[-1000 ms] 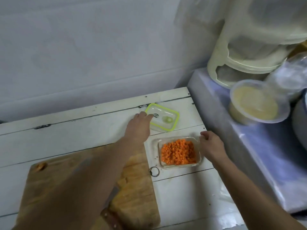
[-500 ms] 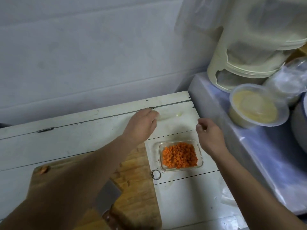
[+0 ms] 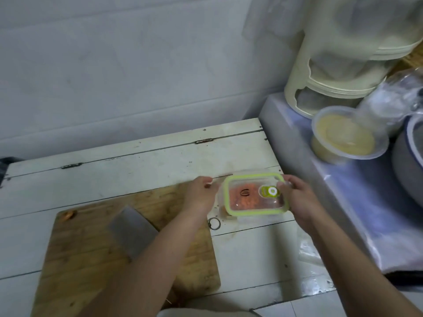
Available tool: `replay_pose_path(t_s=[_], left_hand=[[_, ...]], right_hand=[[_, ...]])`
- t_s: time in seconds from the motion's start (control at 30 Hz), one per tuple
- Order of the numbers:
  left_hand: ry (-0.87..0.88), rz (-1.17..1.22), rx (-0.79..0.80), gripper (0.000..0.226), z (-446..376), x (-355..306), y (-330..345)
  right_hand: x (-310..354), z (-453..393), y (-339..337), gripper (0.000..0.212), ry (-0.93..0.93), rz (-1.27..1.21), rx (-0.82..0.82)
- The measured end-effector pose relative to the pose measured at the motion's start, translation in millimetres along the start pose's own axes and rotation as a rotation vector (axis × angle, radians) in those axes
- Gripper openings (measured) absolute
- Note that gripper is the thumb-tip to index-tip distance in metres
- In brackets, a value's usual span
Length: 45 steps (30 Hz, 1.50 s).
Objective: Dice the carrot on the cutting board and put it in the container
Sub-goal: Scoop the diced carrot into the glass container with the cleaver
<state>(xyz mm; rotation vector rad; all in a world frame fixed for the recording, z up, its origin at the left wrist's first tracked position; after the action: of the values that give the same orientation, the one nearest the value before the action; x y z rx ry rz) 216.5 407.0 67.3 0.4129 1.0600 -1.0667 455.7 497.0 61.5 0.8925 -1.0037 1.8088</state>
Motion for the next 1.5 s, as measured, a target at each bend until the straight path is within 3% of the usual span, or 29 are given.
replay_pose_path(t_s=[0.13, 0.3, 0.47, 0.57, 0.7, 0.8, 0.87, 0.9, 1.03, 1.1, 1.17, 1.23, 1.27, 1.33, 1.37, 1.5], left_hand=[[-0.120, -0.008, 0.053, 0.010, 3, 39, 11], [-0.143, 0.132, -0.062, 0.018, -5, 49, 17], [-0.100, 0.149, -0.059, 0.021, -7, 46, 15], [-0.059, 0.104, 0.028, 0.031, -10, 45, 15], [0.062, -0.096, 0.110, 0.055, -15, 38, 18], [0.315, -0.691, 0.132, 0.063, -5, 32, 29], [0.605, -0.944, 0.174, 0.068, 3, 25, 41], [0.671, -1.012, 0.226, 0.078, 4, 22, 46], [0.602, -1.139, 0.418, 0.116, -19, 27, 54], [0.613, -1.130, 0.435, 0.127, -25, 26, 55], [0.659, -1.138, 0.415, 0.131, -25, 24, 57], [0.682, -1.156, 0.406, 0.131, -26, 22, 60], [0.686, -1.163, 0.405, 0.131, -25, 21, 61], [0.702, -1.168, 0.408, 0.131, -24, 19, 63], [0.705, -1.167, 0.414, 0.131, -24, 19, 63], [0.711, -1.179, 0.457, 0.132, -28, 21, 64]], right_hand=[[-13, -17, 18, 0.011, 0.021, 0.178, -0.018], [-32, -30, 30, 0.040, -0.008, 0.432, -0.110], [-28, -20, 30, 0.024, -0.010, 0.383, -0.134], [-23, -14, 28, 0.011, 0.091, 0.124, -0.119], [-20, -15, 28, 0.015, 0.200, -0.148, -0.063], [-18, -11, 32, 0.013, 0.167, -0.092, -0.086], [-21, -11, 33, 0.014, 0.104, 0.028, -0.137], [-22, -13, 33, 0.017, 0.064, 0.092, -0.161], [-32, -23, 31, 0.022, 0.023, 0.217, -0.132], [-34, -31, 30, 0.030, -0.013, 0.287, -0.096], [-28, -39, 27, 0.044, -0.168, 0.506, -0.064], [-10, -41, 27, 0.057, -0.403, 0.847, 0.077], [-2, -41, 30, 0.069, -0.475, 0.967, 0.226], [5, -39, 37, 0.108, -0.501, 1.216, 0.502], [5, -39, 40, 0.124, -0.507, 1.357, 0.563], [9, -36, 52, 0.139, -0.622, 1.585, 0.507]])
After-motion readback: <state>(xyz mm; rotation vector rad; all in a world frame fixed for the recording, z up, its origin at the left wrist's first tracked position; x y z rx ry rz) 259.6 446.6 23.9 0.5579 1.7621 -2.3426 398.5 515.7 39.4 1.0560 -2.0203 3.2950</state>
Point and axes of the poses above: each hand's wrist, its own z-axis away from the middle knuckle, its own y-axis out of the palm, x = y × z, the point moved 4 cm from there along -z, towards the middle knuckle, and after that the axes turned 10 degrees about z, right-handed, at the moved point
